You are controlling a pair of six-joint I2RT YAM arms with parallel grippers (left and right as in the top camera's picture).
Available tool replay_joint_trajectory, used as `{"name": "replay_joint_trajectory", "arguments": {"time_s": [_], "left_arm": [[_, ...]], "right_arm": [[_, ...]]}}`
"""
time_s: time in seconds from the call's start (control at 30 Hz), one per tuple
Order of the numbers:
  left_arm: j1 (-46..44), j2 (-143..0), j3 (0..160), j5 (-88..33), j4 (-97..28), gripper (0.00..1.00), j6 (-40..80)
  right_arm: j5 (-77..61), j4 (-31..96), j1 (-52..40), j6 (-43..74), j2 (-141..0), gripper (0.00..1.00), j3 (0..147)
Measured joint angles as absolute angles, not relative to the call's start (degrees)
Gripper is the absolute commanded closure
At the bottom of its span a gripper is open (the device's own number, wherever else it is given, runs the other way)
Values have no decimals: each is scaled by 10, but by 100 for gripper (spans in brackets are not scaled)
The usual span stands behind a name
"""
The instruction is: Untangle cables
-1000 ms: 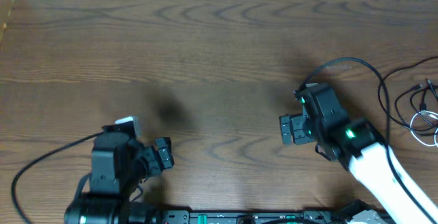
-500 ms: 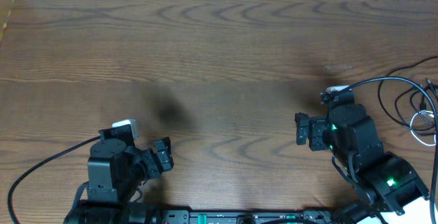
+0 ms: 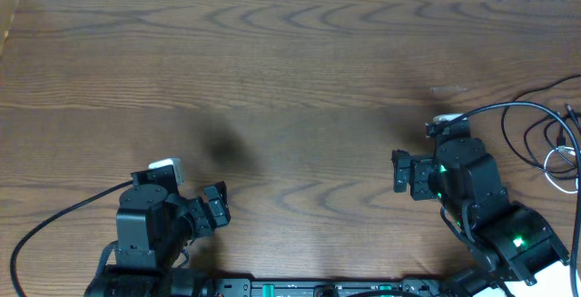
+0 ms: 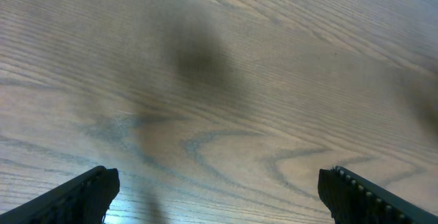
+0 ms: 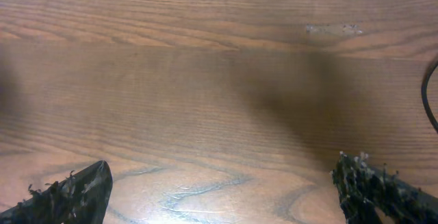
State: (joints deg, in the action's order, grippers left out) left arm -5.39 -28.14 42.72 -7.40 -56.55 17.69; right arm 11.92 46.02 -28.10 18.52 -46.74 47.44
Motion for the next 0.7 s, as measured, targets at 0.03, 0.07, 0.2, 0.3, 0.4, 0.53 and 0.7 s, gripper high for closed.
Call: {"name": "replay_joint_trajectory", "arguments": {"time_s": [0.03, 0.07, 0.2, 0.3, 0.4, 0.53, 0.7], "left_arm": [[-54, -281, 427, -74, -566, 1, 177], [-54, -281, 427, -74, -566, 1, 177], [-54, -281, 427, -74, -566, 1, 177], [-54, -281, 427, -74, -566, 1, 177], [-54, -281, 427, -74, -566, 1, 177], [-54, -281, 427, -74, -566, 1, 177], [-54, -281, 427, -74, -566, 1, 177]], "right_arm": [[120, 461, -281, 185, -467, 1, 474], [121, 465, -281, 185, -467, 1, 474], [123, 472, -280, 187, -465, 1, 473], [122, 455, -266, 183, -456, 1, 470], [115, 399, -233, 160, -443, 1, 460], [70, 297, -169, 114, -413, 1, 419], [20, 177, -104, 91, -363, 1, 344]]}}
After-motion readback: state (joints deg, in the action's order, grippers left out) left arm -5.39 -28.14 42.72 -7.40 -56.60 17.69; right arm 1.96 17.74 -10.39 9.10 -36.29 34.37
